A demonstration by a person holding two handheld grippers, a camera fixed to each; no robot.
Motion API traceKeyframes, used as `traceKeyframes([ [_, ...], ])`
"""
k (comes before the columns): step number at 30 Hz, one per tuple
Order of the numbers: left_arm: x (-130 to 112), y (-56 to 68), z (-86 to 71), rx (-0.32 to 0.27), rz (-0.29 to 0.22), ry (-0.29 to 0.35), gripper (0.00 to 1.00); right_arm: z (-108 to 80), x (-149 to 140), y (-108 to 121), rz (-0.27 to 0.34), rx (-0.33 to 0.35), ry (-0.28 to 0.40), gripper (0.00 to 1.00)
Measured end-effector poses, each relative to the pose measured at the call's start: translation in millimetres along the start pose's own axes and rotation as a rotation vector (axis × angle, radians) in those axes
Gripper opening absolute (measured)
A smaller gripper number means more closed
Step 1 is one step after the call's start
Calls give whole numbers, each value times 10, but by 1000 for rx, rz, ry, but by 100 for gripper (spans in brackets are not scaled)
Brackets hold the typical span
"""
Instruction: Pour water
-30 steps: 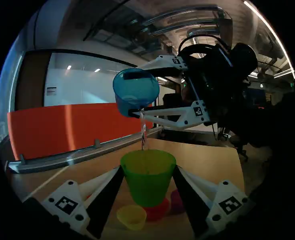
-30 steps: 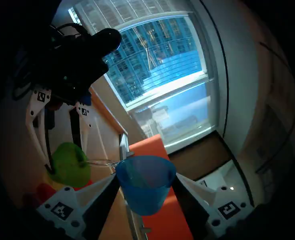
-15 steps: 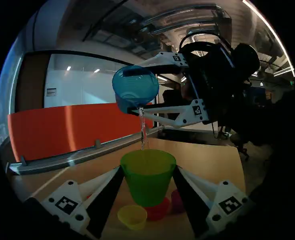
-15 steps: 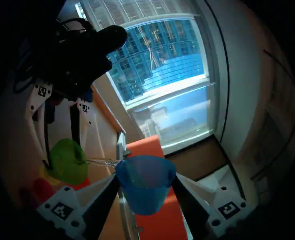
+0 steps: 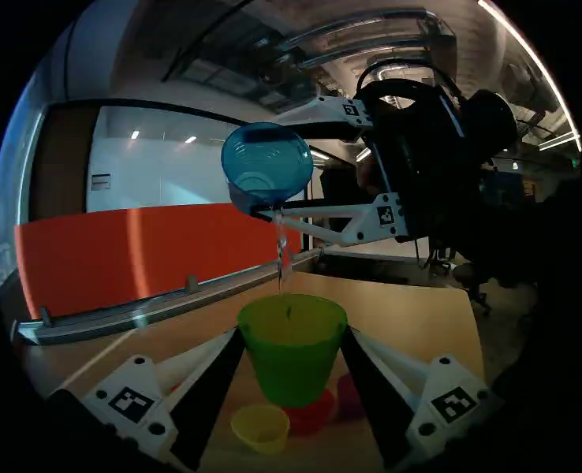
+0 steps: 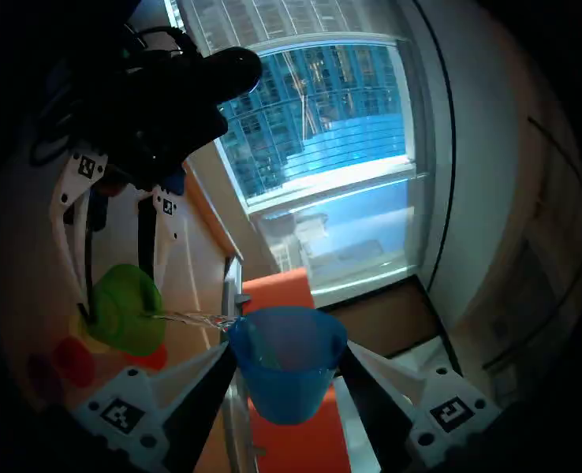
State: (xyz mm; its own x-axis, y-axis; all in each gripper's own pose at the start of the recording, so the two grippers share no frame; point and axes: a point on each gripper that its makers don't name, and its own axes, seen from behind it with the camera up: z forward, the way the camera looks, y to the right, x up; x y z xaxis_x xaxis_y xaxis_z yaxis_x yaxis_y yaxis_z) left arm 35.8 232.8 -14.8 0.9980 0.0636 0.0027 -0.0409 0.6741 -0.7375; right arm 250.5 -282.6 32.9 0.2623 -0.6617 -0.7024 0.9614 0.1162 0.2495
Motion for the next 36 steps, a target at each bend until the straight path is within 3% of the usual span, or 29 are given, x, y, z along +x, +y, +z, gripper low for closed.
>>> traceKeyframes([
  [36,120,-38,-14,3,-7,22,86,76,81,143,-173,-29,-7,90],
])
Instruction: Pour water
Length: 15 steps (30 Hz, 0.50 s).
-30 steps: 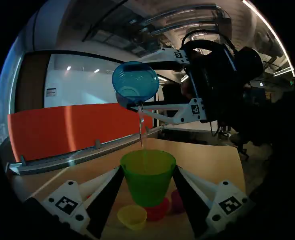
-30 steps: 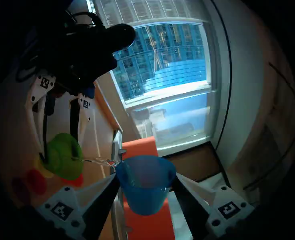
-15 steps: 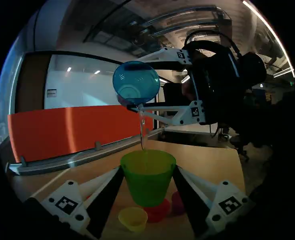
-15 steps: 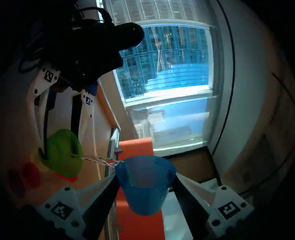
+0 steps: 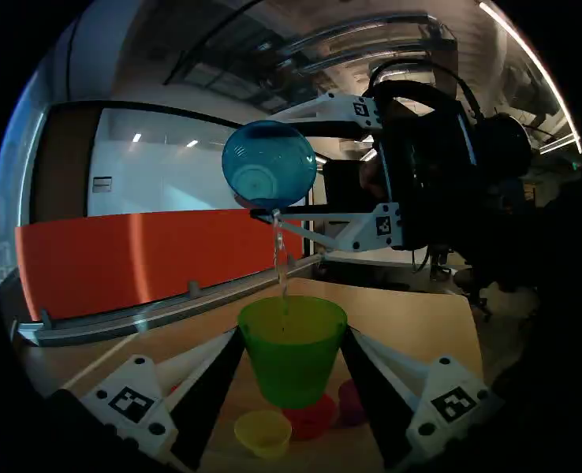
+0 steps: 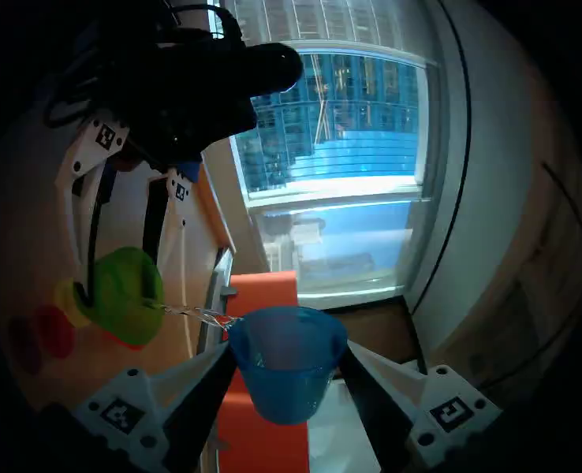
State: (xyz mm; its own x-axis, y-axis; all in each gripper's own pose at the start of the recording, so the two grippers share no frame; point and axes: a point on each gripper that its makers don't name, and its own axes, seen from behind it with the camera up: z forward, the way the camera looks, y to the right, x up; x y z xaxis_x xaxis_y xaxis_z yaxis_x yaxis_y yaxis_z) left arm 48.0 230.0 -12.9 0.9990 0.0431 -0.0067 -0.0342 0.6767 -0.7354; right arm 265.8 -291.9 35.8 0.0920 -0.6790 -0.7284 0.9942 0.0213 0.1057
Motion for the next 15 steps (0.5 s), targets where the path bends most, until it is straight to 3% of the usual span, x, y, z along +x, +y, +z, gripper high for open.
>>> traceKeyframes([
  [15,4,-41,30,3,-4,1,86,23,-1,11,-85,-15,-16,90],
])
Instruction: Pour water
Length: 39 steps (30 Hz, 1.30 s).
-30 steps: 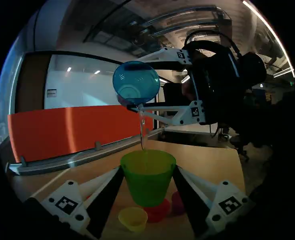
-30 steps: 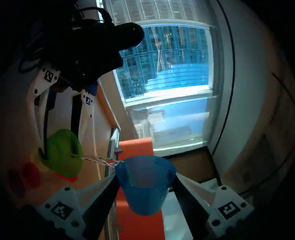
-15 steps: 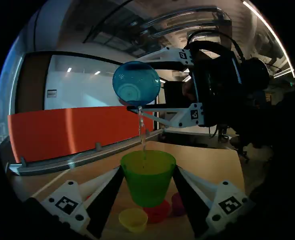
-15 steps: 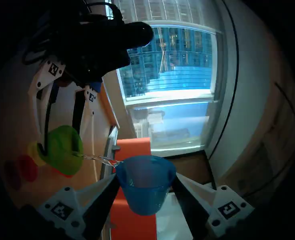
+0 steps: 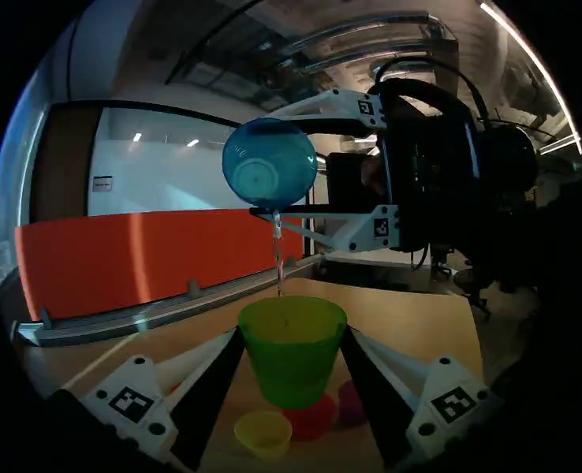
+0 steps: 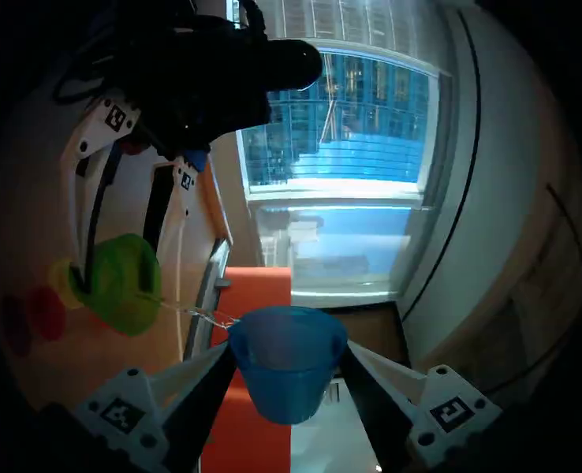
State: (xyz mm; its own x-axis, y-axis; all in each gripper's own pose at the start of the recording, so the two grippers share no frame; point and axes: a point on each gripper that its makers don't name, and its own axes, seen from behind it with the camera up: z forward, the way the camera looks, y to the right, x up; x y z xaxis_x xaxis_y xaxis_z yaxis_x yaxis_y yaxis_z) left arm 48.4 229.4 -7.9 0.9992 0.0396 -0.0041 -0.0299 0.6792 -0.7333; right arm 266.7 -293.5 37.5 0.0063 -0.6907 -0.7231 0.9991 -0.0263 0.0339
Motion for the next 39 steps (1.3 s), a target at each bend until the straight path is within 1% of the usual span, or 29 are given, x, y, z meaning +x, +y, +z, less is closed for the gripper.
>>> traceKeyframes([
  [5,22,-29,4,3,-13,5,86,6,49,13,-26,-6,3,90],
  [9,29,-46,9,7,-13,6,86,7,90,42,-48,-15,7,90],
  [15,51,-29,9,5,-11,7,86,3,138,73,-88,-24,12,89],
  [21,80,-29,20,4,-6,10,86,4,164,57,-133,-24,15,90],
  [27,93,-29,25,4,-7,13,86,22,172,39,-151,-22,15,89],
  [29,96,-33,25,5,-6,14,86,21,179,35,-144,-21,17,90],
  [32,104,-40,25,7,-4,15,86,11,180,34,-116,-20,19,89],
  [35,110,-41,19,8,-3,16,86,-8,178,47,-68,-23,23,89],
  [39,117,-39,7,9,-1,17,86,-43,149,60,22,-26,28,89],
])
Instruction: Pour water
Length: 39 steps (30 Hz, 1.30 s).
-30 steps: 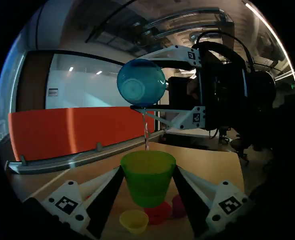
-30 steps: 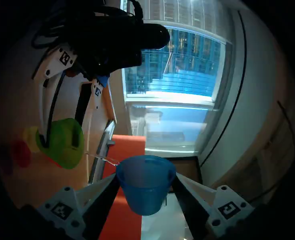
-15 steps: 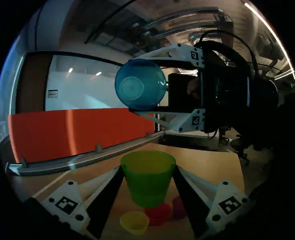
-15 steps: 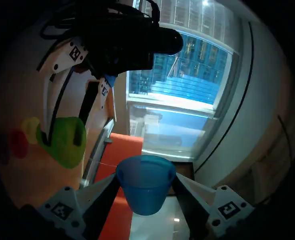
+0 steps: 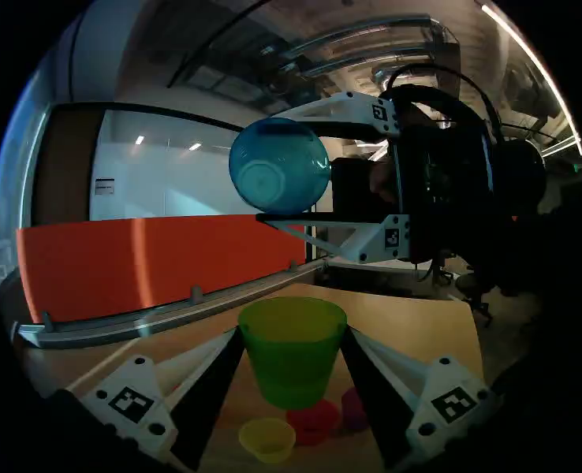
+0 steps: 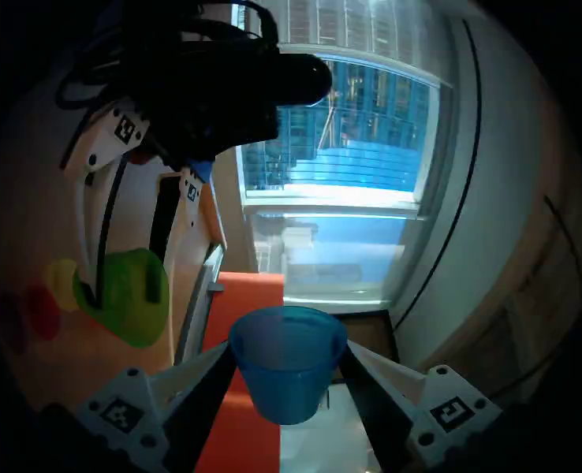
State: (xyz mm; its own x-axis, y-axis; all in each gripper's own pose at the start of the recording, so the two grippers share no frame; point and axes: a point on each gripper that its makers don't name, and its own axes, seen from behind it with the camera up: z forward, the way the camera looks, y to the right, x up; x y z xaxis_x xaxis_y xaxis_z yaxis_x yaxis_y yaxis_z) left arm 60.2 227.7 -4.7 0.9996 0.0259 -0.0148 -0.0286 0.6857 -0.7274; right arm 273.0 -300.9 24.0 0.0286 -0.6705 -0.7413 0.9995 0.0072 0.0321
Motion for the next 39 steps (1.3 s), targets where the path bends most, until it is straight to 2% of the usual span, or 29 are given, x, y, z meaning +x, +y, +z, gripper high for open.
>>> traceKeyframes([
  [8,27,-5,-21,2,3,3,86,-74,-108,-13,227,3,2,89],
  [15,31,-41,-37,11,13,0,86,-129,-129,-64,474,7,8,89],
  [23,29,-74,-58,16,15,1,86,-181,-22,-133,730,26,28,89],
  [32,41,-75,-83,18,25,1,86,-193,62,-182,1029,72,45,90],
  [39,60,-82,-102,24,29,1,86,-213,181,-209,1254,126,86,89],
])
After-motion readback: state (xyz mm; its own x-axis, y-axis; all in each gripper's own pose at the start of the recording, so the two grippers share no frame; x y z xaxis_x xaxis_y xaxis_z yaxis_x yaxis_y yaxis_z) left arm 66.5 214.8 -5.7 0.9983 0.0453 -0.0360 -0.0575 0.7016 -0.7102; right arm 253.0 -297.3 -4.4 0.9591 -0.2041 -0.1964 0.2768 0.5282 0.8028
